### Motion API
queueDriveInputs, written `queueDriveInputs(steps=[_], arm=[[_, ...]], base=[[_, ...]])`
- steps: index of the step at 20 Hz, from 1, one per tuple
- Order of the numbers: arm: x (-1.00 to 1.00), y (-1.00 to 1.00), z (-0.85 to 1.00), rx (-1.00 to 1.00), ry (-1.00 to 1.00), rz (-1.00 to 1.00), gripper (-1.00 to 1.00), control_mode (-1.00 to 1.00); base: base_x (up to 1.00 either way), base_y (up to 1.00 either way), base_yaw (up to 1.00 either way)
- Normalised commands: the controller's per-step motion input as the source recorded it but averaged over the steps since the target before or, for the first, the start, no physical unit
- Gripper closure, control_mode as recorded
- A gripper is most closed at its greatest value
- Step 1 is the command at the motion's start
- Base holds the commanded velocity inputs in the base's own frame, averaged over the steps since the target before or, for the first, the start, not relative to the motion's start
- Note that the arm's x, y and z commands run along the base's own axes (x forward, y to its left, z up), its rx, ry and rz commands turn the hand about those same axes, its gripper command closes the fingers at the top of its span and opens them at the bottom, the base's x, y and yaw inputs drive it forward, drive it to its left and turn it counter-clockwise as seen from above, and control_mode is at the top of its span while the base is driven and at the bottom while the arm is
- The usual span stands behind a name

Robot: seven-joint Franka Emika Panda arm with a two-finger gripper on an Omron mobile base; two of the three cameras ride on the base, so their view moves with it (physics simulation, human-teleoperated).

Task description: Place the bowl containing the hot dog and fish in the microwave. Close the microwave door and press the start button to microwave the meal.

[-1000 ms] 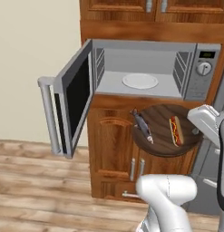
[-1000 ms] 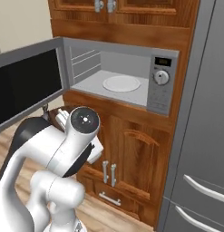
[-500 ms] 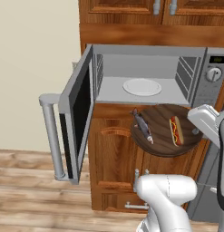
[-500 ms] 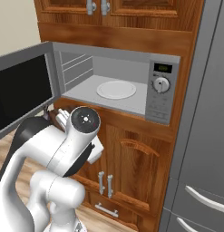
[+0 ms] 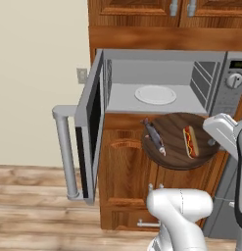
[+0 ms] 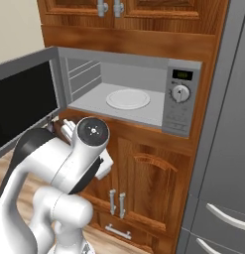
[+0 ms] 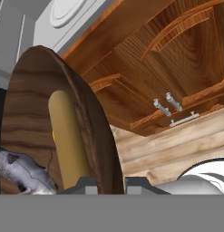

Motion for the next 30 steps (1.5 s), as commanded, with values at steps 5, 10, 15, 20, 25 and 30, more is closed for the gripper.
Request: queueDriveInputs(steps=[5, 10, 15, 20, 25, 30], arm=[[0.01, 0.0, 0.0, 0.0, 0.0, 0.0, 1.0, -1.0], [0.0, -0.07, 0.0, 0.0, 0.0, 0.03, 1.0, -1.0], [0.0, -0.02, 0.0, 0.02, 0.0, 0.01, 1.0, -1.0], [0.21, 0.0, 0.0, 0.05, -0.04, -0.03, 1.0, -1.0], [0.61, 0.0, 0.01, 0.12, -0.04, -0.12, 1.0, -1.0], [0.64, 0.0, 0.02, 0.1, -0.02, -0.16, 1.0, -1.0]], base=[[0.25, 0.01, -0.04], [0.0, 0.0, 0.0], [0.0, 0.0, 0.0], [0.0, 0.0, 0.0], [0.0, 0.0, 0.0], [0.0, 0.0, 0.0]])
